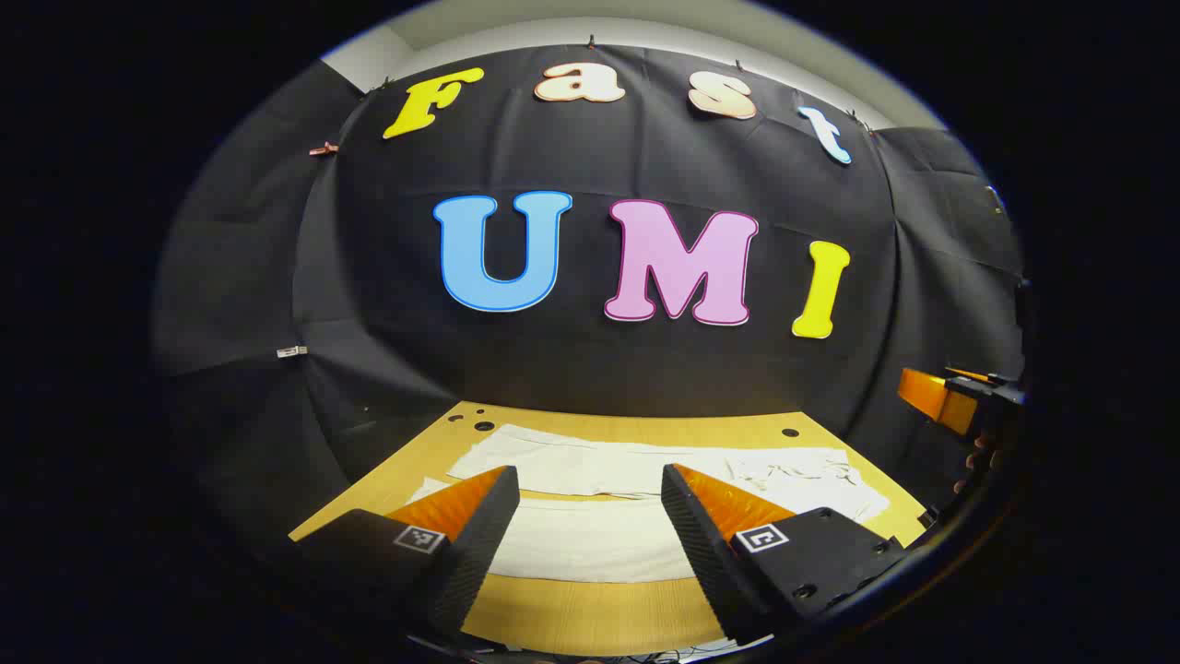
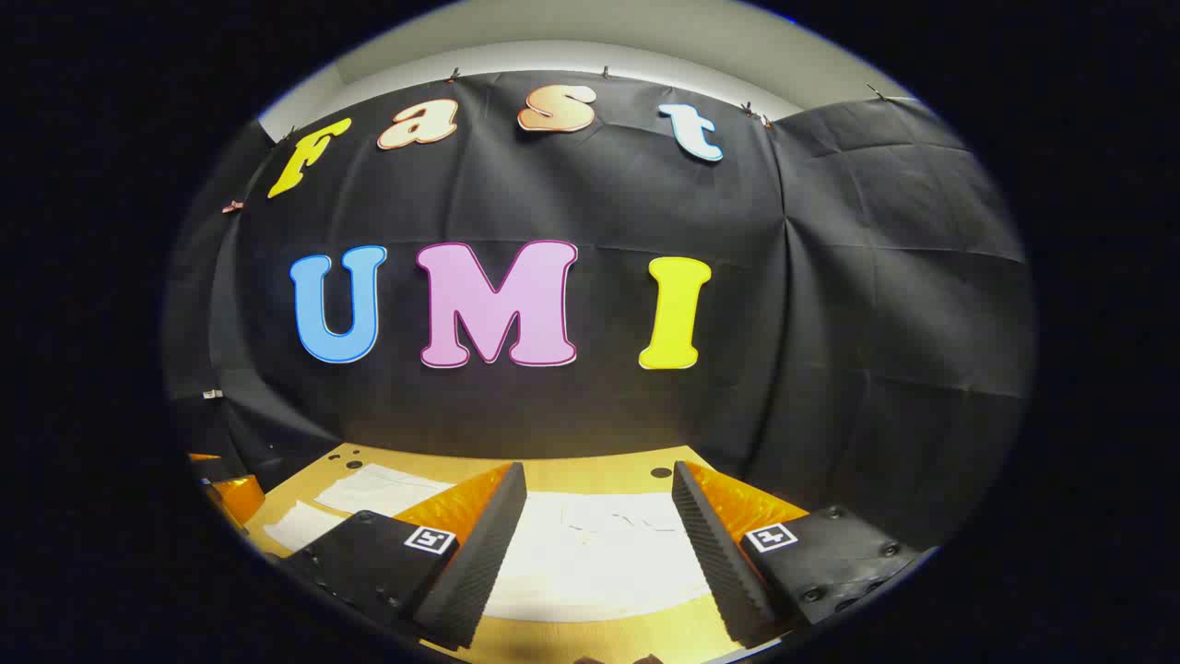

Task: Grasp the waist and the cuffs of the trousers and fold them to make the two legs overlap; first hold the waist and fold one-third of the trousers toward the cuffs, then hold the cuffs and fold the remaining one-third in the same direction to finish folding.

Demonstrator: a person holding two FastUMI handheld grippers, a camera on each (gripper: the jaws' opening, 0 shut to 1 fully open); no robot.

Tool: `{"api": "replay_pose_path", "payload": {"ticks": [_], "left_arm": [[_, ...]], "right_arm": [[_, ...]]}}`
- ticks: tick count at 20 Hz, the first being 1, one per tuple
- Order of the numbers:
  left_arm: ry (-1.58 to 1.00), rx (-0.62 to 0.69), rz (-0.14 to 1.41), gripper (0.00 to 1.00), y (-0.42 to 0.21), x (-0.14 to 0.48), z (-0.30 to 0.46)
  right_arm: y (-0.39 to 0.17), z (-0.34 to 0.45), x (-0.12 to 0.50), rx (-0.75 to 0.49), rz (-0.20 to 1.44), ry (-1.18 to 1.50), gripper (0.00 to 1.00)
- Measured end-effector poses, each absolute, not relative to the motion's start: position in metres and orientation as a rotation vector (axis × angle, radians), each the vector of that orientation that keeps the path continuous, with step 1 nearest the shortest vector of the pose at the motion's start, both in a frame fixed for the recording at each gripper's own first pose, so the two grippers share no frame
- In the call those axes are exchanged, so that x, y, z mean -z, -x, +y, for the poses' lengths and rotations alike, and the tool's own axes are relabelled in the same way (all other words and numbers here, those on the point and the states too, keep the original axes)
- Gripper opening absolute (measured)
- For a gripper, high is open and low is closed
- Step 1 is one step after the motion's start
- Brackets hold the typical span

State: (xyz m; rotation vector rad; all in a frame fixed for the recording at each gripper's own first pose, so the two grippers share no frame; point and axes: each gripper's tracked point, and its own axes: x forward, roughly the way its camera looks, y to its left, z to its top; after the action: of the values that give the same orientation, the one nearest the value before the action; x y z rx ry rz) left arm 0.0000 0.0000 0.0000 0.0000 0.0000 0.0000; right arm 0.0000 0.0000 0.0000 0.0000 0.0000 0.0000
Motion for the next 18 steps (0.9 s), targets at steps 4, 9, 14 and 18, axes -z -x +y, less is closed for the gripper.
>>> {"api": "replay_pose_path", "payload": {"ticks": [4, 9, 14, 18], "left_arm": [[-0.009, 0.034, -0.019, 0.99, -0.011, -0.01, -0.012], [-0.035, 0.068, -0.024, 0.99, -0.025, -0.009, -0.024], [-0.054, 0.109, -0.064, 0.99, -0.03, -0.019, -0.034], [-0.071, 0.129, -0.067, 0.99, -0.03, -0.015, -0.037]], "right_arm": [[-0.005, 0.002, -0.002, -0.028, -0.012, 0.005, 0.98], [-0.01, -0.009, -0.007, -0.031, -0.036, -0.002, 0.98], [-0.012, -0.027, -0.005, 0.017, -0.03, -0.012, 0.98], [-0.011, -0.035, 0.004, 0.042, -0.016, -0.014, 0.98]]}}
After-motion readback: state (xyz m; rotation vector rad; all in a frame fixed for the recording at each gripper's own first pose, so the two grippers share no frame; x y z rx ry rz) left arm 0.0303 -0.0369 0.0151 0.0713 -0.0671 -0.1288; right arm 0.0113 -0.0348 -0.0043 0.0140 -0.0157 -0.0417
